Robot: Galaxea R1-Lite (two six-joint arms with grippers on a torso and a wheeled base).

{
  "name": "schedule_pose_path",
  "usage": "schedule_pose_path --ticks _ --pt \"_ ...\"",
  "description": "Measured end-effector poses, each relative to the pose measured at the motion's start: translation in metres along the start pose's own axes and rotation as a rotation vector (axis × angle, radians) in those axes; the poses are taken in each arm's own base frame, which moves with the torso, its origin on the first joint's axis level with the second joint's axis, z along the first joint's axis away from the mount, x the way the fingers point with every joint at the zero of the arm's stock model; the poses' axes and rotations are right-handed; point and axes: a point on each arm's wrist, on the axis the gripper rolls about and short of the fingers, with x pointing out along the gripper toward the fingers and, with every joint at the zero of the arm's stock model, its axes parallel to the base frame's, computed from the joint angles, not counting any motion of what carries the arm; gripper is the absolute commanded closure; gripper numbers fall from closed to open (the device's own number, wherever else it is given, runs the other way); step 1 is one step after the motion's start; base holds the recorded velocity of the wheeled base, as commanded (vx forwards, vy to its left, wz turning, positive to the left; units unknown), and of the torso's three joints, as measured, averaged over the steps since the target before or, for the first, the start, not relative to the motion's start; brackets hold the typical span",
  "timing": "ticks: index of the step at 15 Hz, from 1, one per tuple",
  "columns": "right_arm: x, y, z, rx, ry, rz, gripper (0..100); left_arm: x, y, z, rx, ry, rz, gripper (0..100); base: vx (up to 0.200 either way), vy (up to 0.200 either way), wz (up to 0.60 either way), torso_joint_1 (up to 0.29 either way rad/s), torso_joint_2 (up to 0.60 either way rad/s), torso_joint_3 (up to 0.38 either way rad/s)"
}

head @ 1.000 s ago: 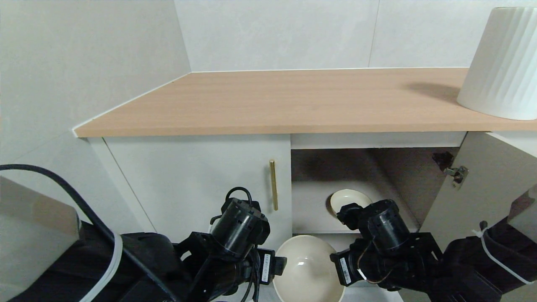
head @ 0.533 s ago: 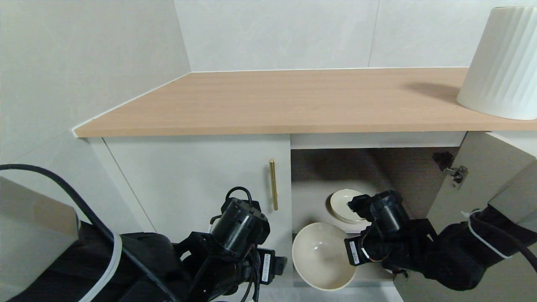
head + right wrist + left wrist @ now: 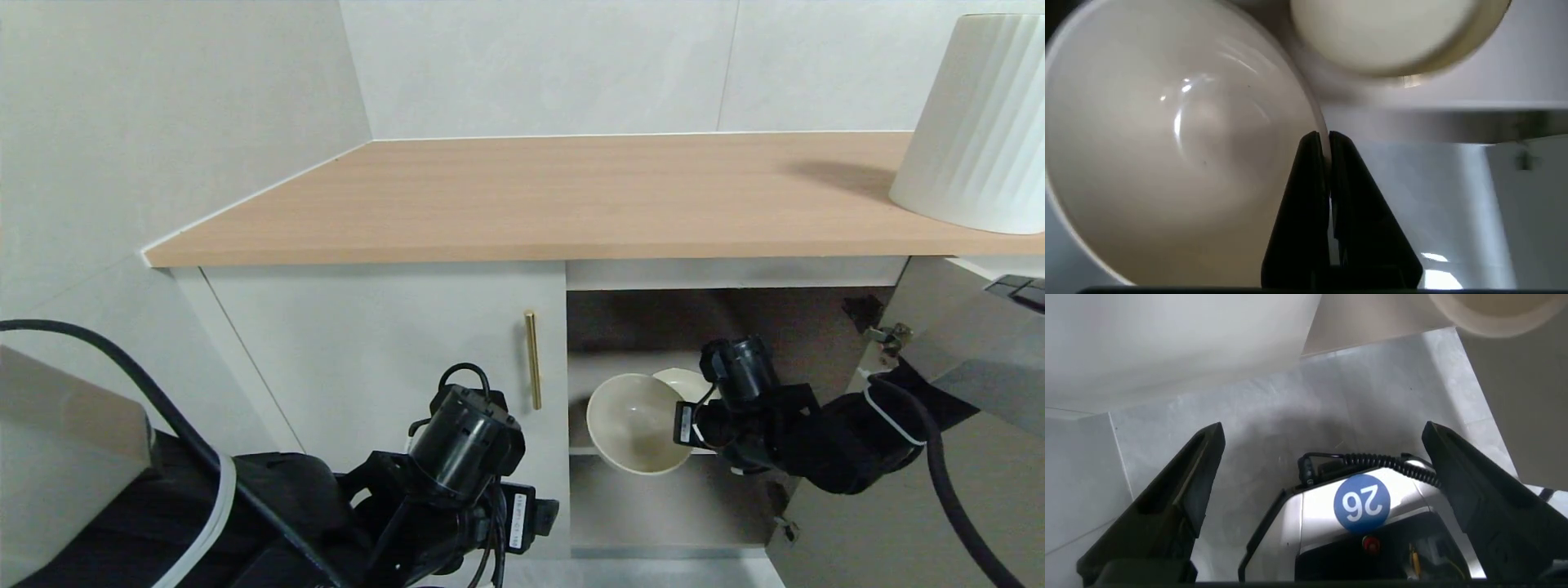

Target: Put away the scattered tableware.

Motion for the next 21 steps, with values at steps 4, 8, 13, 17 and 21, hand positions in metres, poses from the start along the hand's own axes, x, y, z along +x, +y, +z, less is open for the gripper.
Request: schedule_pose_path --ticks 4,8,13,17,21 --pt "0.008 -0.006 0.023 0.140 -0.069 -0.032 100 0.000 0.000 0.000 0.000 0.001 0.001 0 0.000 0.000 0.00 0.000 0.00 0.000" --pt "0.015 -0.013 0.035 0.190 -0.113 -0.064 100 0.000 0.000 0.000 0.001 0.002 0.001 0 0.000 0.000 0.00 0.000 0.00 0.000" --pt "0.031 -0.028 0.040 0.210 -0.137 -0.177 100 0.001 0.000 -0.001 0.001 0.003 0.001 0 0.000 0.000 0.00 0.000 0.00 0.000" --pt "0.044 -0.039 0.044 0.225 -0.134 -0.234 100 0.001 0.000 0.000 0.001 0.003 0.002 0 0.000 0.000 0.00 0.000 0.00 0.000" --pt "0.051 -0.047 0.045 0.234 -0.131 -0.253 100 0.001 0.000 -0.001 0.001 0.004 0.001 0 0.000 0.000 0.00 0.000 0.00 0.000"
